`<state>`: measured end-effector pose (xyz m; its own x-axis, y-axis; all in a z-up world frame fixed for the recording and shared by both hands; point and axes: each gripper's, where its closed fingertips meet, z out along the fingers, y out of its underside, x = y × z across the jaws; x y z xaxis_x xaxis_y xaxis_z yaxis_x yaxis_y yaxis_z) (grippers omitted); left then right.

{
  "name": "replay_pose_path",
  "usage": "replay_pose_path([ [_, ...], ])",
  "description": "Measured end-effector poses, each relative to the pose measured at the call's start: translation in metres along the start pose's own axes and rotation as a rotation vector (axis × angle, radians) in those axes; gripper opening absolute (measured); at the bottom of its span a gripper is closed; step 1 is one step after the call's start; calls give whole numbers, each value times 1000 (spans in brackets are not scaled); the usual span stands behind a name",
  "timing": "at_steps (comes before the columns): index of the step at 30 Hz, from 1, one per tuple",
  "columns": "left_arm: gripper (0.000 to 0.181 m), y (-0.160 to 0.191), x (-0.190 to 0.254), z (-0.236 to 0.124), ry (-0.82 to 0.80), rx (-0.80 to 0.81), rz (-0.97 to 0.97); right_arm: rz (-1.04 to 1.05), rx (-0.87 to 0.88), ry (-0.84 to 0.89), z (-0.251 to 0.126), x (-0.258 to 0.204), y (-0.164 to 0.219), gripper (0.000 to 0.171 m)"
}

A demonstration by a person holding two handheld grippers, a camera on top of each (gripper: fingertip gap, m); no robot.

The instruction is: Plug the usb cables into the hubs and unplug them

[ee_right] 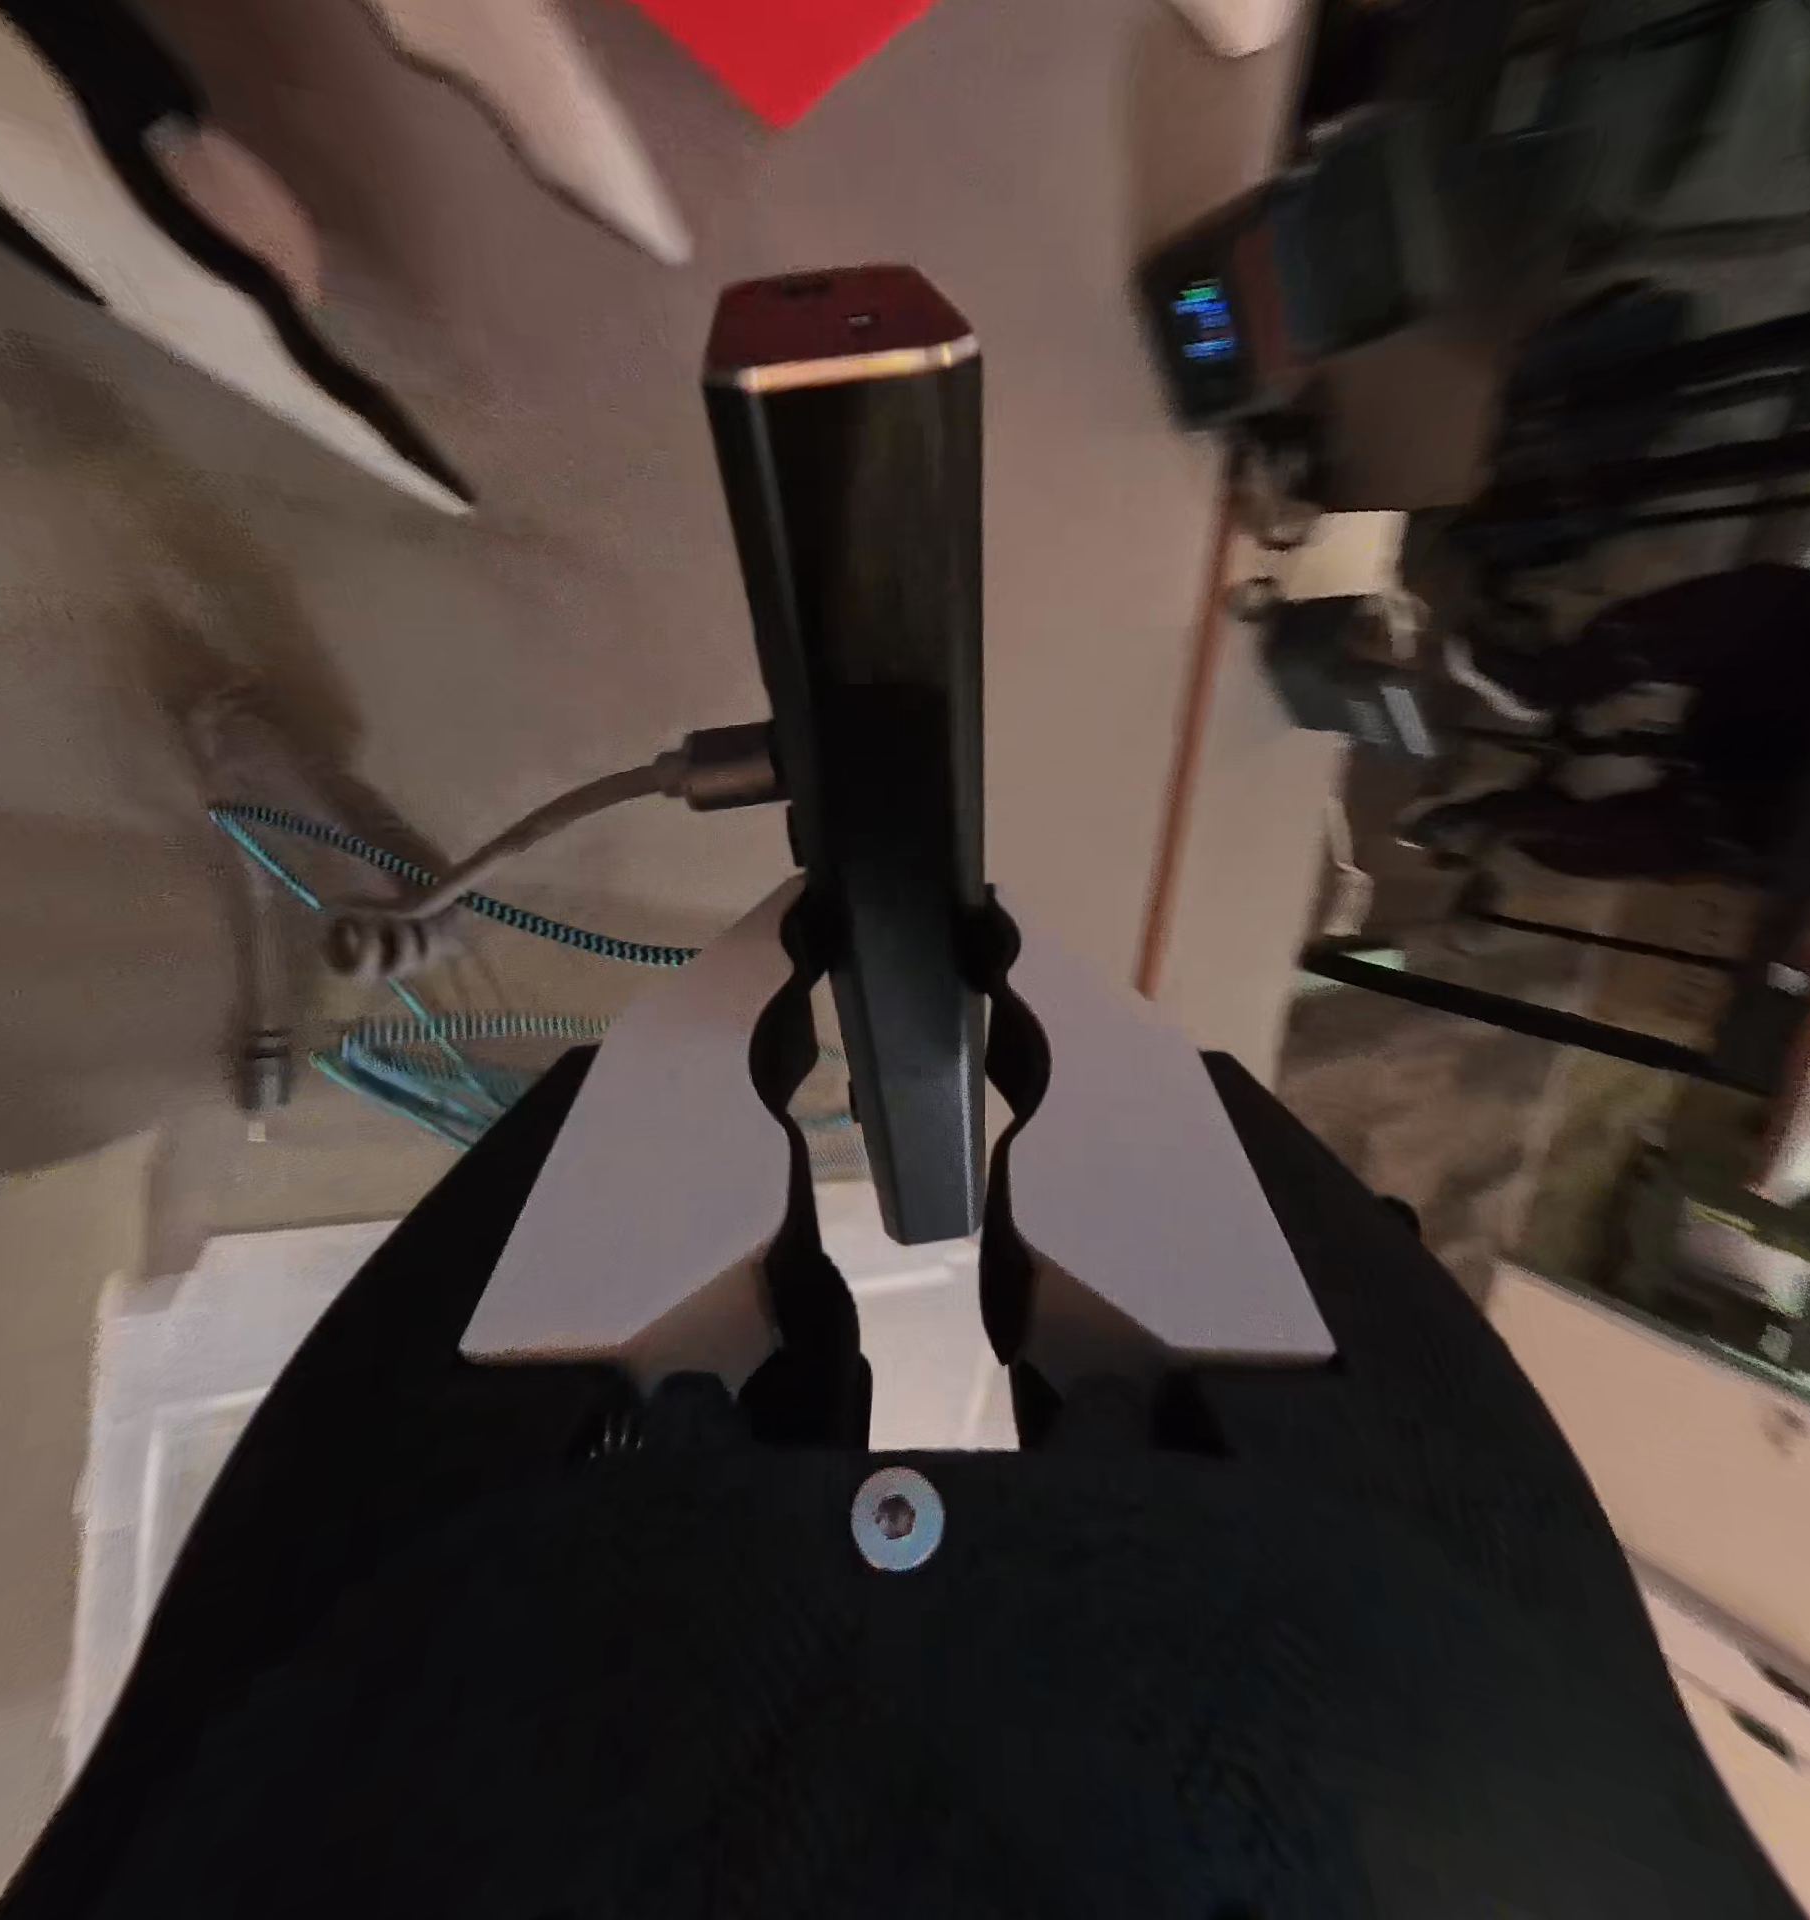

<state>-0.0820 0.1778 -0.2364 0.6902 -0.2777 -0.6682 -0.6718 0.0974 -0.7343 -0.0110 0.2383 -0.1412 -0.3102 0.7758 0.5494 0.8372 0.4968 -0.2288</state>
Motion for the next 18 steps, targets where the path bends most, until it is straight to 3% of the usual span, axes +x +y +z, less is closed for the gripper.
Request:
replay_pose_path([
  [12,62,11,14,6,70,-63,10,94,-66,661,-189,140,19,27],
  [18,62,14,16,7,82,-75,0,149,-148,882,-275,197,32,27],
])
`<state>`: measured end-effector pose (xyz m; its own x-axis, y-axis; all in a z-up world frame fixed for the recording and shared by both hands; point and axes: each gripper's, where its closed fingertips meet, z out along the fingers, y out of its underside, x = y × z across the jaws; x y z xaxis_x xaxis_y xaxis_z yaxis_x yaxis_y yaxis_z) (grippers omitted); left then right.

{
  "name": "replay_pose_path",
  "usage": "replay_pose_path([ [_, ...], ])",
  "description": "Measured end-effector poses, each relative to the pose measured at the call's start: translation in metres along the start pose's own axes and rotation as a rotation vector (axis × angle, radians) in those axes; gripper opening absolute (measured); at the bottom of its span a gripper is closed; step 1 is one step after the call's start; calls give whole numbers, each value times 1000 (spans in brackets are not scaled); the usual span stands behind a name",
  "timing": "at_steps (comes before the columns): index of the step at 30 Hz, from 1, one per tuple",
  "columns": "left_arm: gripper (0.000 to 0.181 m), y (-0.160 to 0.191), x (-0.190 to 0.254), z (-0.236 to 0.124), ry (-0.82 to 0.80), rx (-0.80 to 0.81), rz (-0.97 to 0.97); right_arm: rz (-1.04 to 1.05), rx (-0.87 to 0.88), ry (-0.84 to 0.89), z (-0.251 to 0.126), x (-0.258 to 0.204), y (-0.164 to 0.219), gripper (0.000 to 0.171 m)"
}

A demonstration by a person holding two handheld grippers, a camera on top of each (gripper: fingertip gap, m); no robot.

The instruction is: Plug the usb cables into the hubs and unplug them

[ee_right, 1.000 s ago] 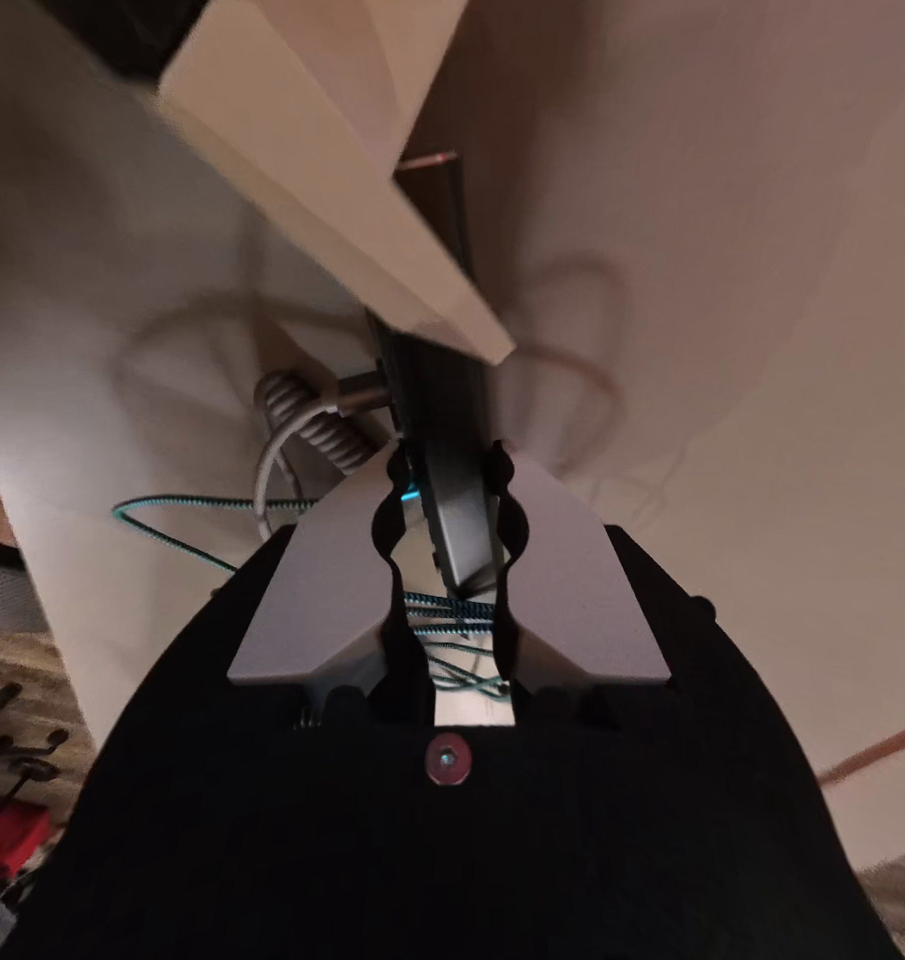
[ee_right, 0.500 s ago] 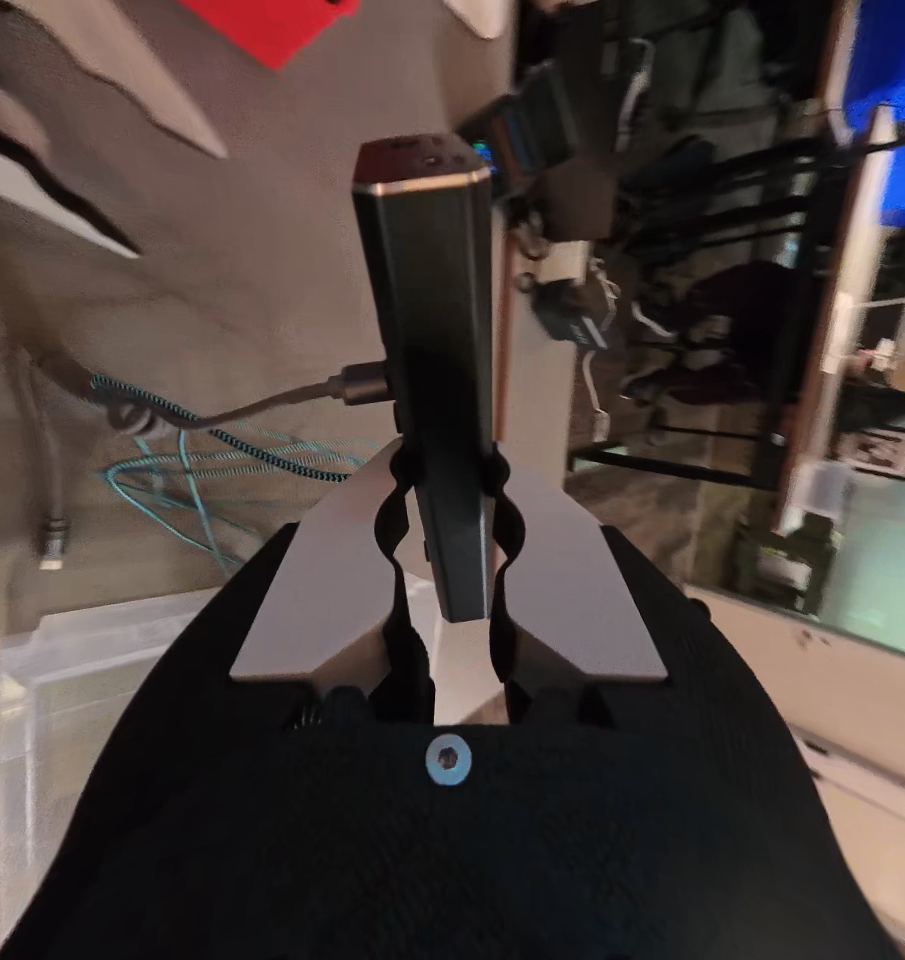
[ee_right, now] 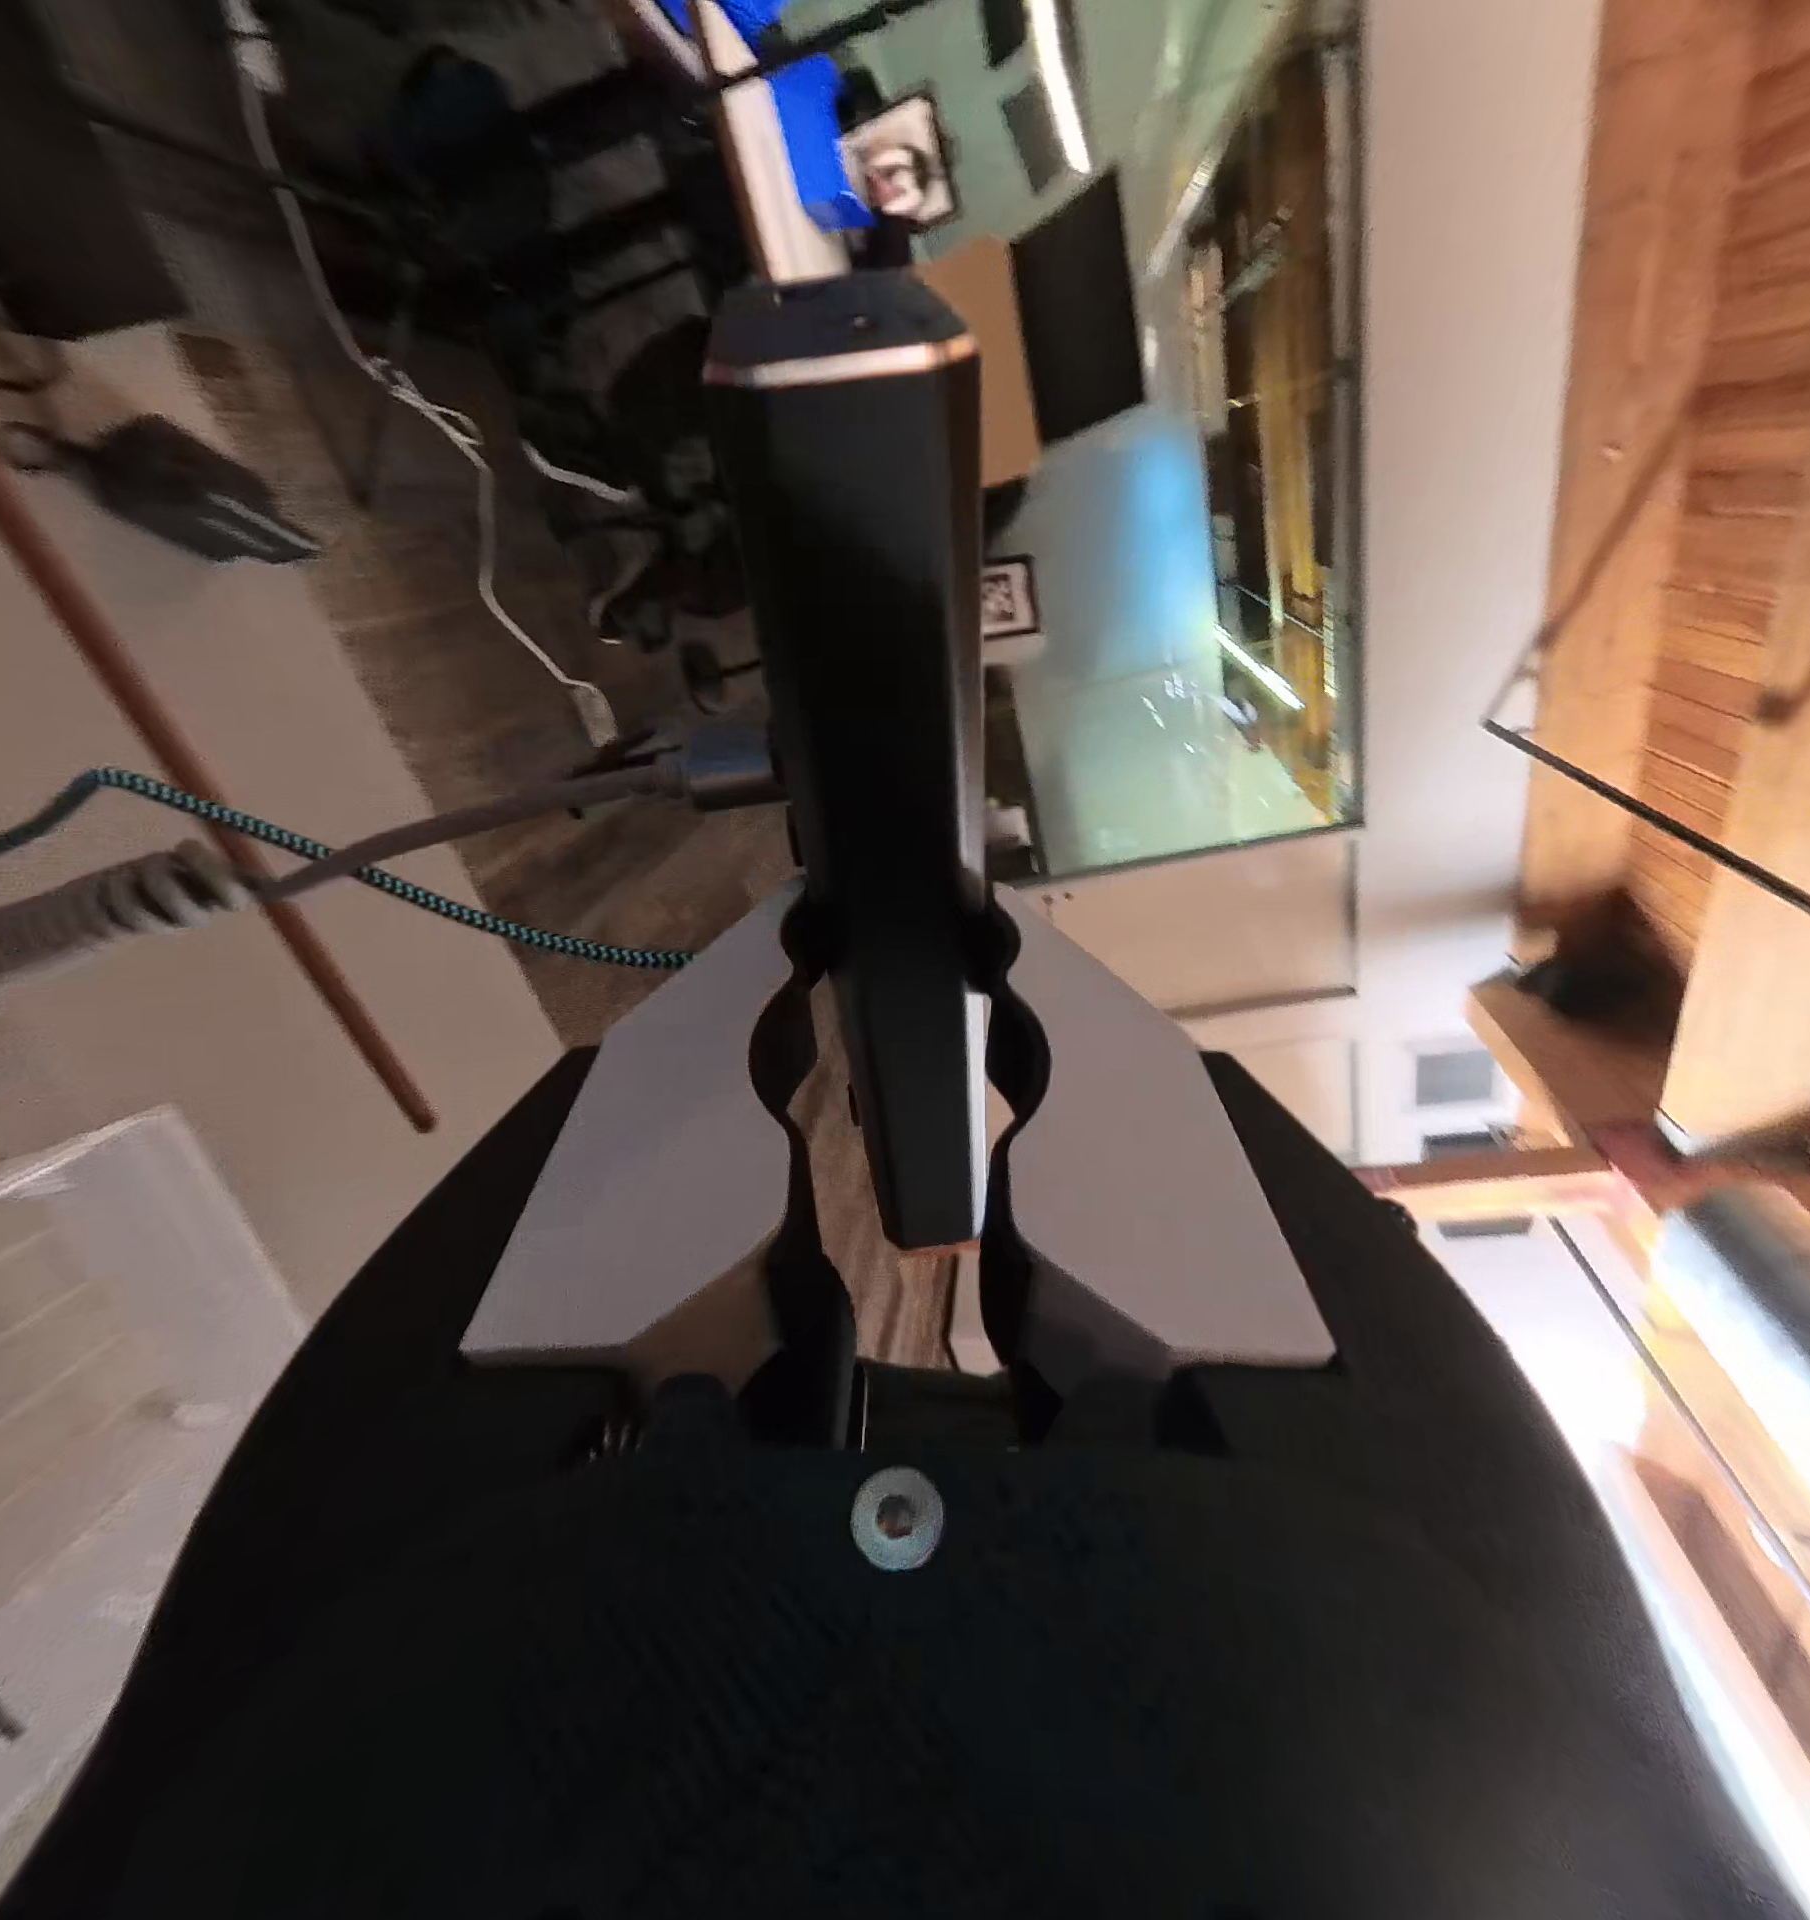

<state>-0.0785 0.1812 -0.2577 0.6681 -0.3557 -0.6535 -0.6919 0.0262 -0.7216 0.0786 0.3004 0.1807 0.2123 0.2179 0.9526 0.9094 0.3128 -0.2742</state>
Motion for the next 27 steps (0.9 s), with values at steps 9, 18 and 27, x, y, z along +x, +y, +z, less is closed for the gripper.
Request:
replay_pose_path([
  [9,60,2,3,1,21,-13,2,2,-128,258,-26,139,13,27],
  [18,58,3,6,3,38,-20,5,71,-245,281,-29,154,76,27],
  [27,57,4,9,3,53,-24,9,58,-344,205,13,30,184,27],
])
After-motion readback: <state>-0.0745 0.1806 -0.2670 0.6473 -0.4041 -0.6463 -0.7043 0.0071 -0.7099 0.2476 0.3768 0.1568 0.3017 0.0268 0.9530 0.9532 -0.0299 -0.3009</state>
